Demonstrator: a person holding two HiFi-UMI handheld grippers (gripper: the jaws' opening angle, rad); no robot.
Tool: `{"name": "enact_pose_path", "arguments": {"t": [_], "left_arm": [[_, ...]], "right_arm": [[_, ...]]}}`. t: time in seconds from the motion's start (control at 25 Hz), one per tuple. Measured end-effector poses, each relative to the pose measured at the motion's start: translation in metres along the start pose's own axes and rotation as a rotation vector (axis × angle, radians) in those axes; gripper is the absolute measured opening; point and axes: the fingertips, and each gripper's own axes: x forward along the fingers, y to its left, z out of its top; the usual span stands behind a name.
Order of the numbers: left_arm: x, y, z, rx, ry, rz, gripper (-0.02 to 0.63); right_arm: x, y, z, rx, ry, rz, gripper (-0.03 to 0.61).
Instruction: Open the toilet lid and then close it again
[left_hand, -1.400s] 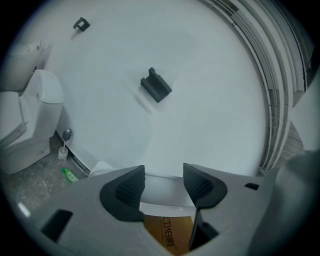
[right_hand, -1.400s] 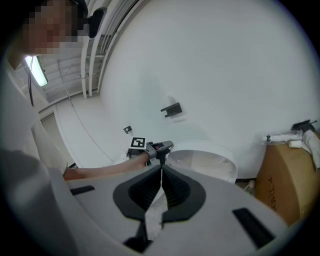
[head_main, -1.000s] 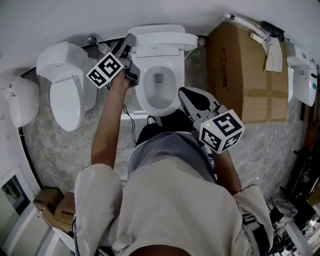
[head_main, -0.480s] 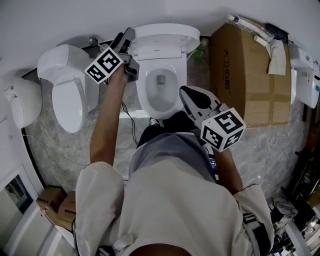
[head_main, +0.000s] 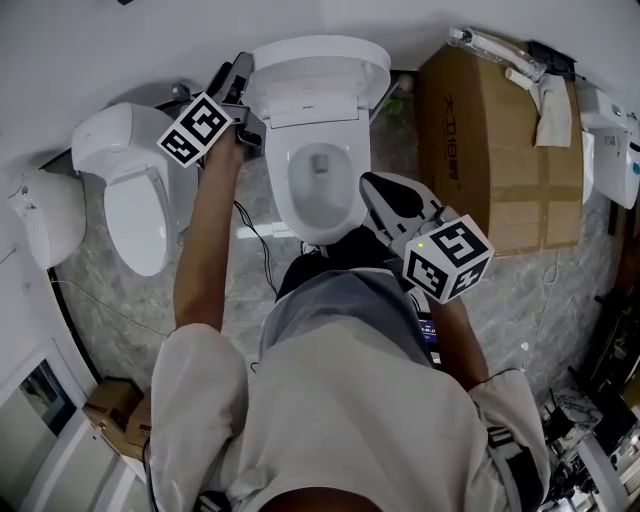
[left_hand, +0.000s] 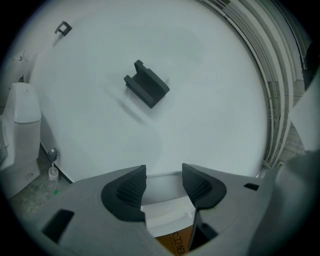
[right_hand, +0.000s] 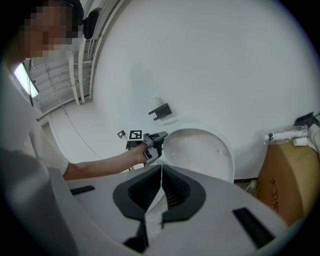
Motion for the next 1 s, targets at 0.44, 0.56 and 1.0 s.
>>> {"name": "enact_pose_path", "arguments": {"t": [0.44,0.56,1.0], "left_arm": [[0.02,-0.004,0.012,0.116,0.028,-0.018,0.19],[0.025,-0.006,0.014,0.158,0.048,-0.031,0.183],[0.028,-0.004,0.015,0.202,0.097,-0.062,0.176]], "right_arm": [[0.005,-0.01,0.002,0.008,0.009,0.006,0.012],[0.007,-0.011,0.003,0.018,0.004,0.009,0.012],[0.01,-0.012,0.004,0.037,-0.008,0.001,0.012]]}}
